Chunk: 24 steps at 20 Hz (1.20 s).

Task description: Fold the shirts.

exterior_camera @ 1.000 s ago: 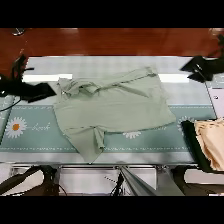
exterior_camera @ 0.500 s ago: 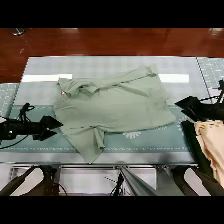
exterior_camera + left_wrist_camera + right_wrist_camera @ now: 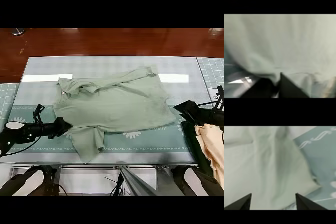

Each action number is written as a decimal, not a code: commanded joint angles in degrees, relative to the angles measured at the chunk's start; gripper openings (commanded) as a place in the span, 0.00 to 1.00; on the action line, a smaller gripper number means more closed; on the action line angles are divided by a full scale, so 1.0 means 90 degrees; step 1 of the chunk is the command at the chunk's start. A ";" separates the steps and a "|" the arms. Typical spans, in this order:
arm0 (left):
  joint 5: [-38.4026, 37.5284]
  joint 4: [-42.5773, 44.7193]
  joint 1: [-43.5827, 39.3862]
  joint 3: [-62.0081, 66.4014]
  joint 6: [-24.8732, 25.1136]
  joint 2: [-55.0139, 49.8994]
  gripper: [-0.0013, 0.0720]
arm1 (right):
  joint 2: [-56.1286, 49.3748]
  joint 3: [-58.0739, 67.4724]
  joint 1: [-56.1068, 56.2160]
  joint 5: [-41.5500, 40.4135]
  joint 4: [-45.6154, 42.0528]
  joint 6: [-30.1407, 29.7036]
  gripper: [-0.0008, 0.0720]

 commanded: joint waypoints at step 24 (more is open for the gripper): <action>0.0012 -0.0486 -0.0432 -0.0027 0.0136 0.0007 0.05 | -0.3116 0.1086 0.0811 0.0032 0.0197 -0.0741 0.06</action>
